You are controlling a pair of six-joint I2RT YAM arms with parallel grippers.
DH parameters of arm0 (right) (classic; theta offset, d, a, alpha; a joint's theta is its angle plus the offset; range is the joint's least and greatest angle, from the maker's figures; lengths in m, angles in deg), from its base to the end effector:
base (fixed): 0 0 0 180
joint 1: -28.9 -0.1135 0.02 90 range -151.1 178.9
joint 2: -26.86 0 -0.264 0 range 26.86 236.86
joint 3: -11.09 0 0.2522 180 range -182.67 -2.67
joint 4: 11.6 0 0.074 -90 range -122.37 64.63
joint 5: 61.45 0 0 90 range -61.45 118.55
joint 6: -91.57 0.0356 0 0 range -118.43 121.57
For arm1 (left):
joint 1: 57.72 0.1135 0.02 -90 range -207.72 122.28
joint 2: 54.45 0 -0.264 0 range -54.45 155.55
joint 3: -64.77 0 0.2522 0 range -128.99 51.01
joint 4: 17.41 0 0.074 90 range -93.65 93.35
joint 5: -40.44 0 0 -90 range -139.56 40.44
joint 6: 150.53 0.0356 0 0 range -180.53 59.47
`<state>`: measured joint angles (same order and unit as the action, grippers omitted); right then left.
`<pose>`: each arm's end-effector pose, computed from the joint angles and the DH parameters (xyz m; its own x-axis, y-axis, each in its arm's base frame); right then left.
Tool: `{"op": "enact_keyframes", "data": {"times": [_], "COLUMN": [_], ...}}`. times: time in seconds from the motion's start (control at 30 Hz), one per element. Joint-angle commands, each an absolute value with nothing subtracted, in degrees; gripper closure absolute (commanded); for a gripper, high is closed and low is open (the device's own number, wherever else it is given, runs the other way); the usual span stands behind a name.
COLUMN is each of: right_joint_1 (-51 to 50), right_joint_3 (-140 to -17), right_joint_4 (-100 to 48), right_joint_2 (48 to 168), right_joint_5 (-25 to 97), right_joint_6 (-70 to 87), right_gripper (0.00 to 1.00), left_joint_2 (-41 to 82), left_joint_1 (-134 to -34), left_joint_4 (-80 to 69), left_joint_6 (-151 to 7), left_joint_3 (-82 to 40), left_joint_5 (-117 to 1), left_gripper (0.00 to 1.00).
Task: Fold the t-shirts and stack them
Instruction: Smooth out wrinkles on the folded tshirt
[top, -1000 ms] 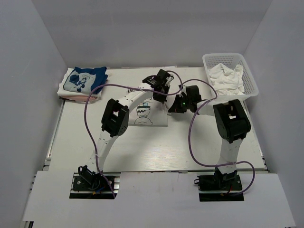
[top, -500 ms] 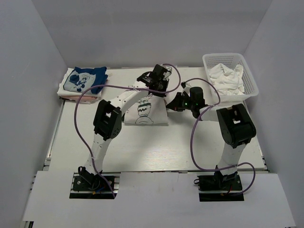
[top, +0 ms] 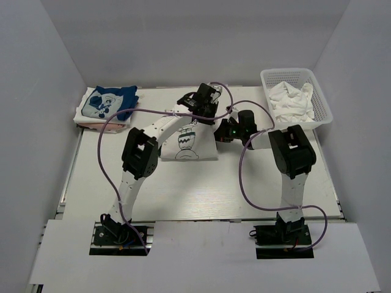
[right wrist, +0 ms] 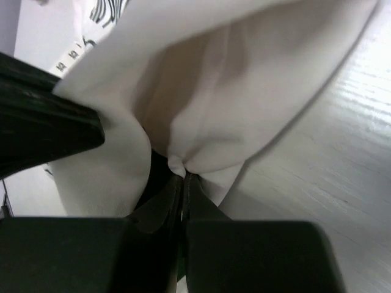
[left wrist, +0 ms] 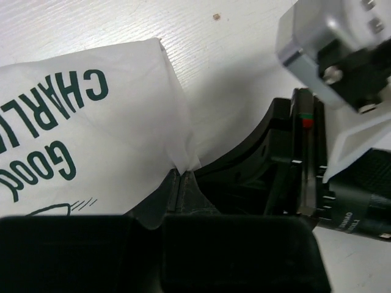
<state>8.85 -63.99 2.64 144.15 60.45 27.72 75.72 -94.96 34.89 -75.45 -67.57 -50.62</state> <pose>0.3880 0.1616 0.1298 -0.7170 0.1366 -0.6836 -0.4606 0.6431 0.6117 0.4077 -0.3107 0.2407 -0.7486 0.2457 -0.6158 0.4365 0.8818 -0.1788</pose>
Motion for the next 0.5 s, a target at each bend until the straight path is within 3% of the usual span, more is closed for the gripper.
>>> {"op": "enact_keyframes", "data": {"times": [0.0, 0.1, 0.2, 0.23, 0.27, 0.37, 0.47], "right_joint_1": [8.7, 8.5, 8.7, 9.1, 9.2, 9.7, 9.9], "right_joint_3": [-64.9, -63.1, -63.4, -63.4, -63.6, -63.7, -67.4], "right_joint_4": [-0.6, 0.3, -2.2, -3.8, -4.9, -7.1, -19.6], "right_joint_2": [146.4, 145.0, 143.7, 143.0, 142.4, 139.3, 136.9], "right_joint_5": [61.5, 61.5, 62.5, 63.3, 63.6, 64.8, 61.6], "right_joint_6": [25.1, 24.3, 21.9, 21.9, 21.9, 21.7, 20.9], "right_gripper": [1.0, 0.98, 0.81, 0.73, 0.7, 0.6, 0.55], "left_joint_2": [77.2, 78.5, 80.1, 80.6, 81.2, 83.0, 83.5], "left_joint_1": [-94.8, -94.3, -94.3, -94.3, -94.3, -94.3, -93.8], "left_joint_4": [35.0, 35.0, 35.0, 35.0, 35.0, 35.7, 35.2], "left_joint_6": [-75.8, -76.3, -76.9, -76.9, -76.9, -76.9, -76.9], "left_joint_3": [-71.9, -71.9, -71.9, -72.5, -73.2, -74.0, -74.5], "left_joint_5": [-52.5, -52.5, -52.5, -52.5, -52.5, -52.5, -52.5], "left_gripper": [1.0, 1.0, 1.0, 0.96, 0.86, 0.72, 0.63]}}
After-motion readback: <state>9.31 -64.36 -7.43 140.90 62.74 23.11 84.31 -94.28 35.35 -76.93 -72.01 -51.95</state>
